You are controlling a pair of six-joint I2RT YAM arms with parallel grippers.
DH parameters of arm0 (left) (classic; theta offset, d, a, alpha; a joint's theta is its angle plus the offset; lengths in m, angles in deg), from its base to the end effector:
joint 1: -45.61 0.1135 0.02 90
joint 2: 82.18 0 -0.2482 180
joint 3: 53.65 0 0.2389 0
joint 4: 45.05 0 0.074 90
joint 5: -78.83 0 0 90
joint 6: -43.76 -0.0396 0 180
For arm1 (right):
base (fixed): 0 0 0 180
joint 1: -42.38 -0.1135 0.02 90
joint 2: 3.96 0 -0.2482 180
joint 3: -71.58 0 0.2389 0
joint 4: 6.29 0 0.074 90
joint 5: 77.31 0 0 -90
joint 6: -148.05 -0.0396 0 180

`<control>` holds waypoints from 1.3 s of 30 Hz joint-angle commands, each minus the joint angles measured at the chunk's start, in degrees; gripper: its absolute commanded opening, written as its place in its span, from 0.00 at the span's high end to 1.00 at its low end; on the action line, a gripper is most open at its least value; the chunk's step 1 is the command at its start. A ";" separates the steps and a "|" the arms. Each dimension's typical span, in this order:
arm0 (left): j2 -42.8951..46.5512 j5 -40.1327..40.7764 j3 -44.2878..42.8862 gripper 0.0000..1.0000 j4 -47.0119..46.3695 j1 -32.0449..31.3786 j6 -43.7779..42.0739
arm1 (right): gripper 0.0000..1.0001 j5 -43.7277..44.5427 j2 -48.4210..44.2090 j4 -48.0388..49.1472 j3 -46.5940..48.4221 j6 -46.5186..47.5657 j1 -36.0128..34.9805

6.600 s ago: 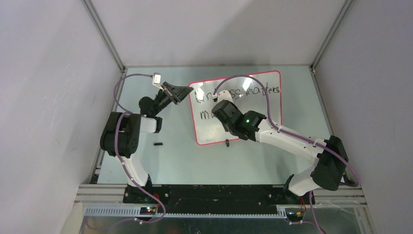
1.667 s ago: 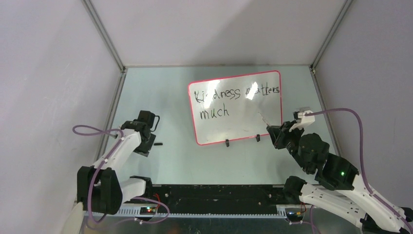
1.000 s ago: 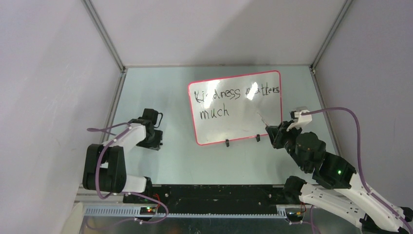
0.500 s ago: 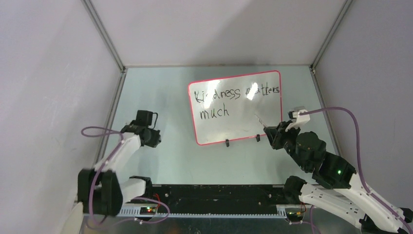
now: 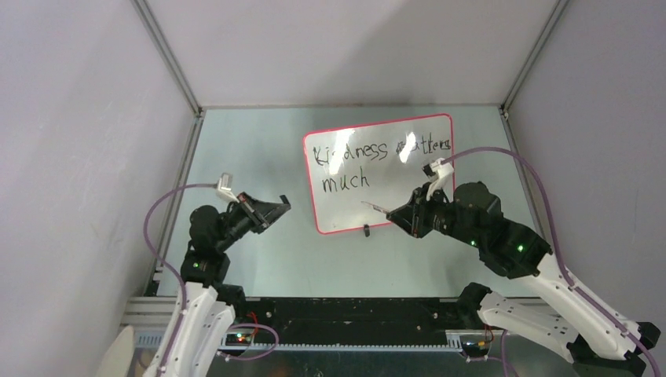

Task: Write a sentence on the whiteboard
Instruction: Insert the whiteboard marker without the cap into the pen cap.

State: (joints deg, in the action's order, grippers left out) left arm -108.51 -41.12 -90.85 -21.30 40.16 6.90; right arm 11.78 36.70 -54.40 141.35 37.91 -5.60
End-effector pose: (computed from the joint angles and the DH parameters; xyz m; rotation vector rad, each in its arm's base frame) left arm 0.1352 -0.0328 0.2445 -0.3950 1.8895 -1.1768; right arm 0.0985 0.1103 0.3545 -0.4893 1.9273 0.8074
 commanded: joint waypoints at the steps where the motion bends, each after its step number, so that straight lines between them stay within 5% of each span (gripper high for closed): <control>1: -5.62 -17.21 3.07 1.00 -24.82 -1.27 4.06 | 1.00 -11.20 2.03 -0.29 6.08 -0.66 1.50; 5: -3.86 -11.27 1.13 1.00 -24.12 -5.22 -2.59 | 1.00 -12.52 2.99 -1.13 7.65 -0.06 1.88; 9: 0.89 9.05 0.49 1.00 -20.35 -11.03 -4.64 | 1.00 -9.64 2.63 1.31 6.09 0.45 1.54; 12: -0.32 19.02 3.83 1.00 -21.79 -11.74 14.42 | 1.00 -7.32 1.39 9.68 1.12 0.66 -0.27; 15: -5.36 24.76 10.14 1.00 -35.71 -14.05 38.23 | 1.00 -2.45 1.37 18.25 -4.91 1.96 -3.70; 22: -6.60 35.02 3.80 1.00 -21.36 -20.09 43.12 | 1.00 12.86 8.69 30.42 -6.55 8.46 -16.26; 39: -2.40 33.88 2.21 1.00 -13.86 -20.37 48.29 | 1.00 21.30 22.09 38.34 0.27 14.90 -22.51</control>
State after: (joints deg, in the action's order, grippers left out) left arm -112.07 -7.31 -86.21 -37.62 20.11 53.44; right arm 29.73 56.77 -21.07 137.43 50.30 -27.26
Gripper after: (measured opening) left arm 0.022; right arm 0.148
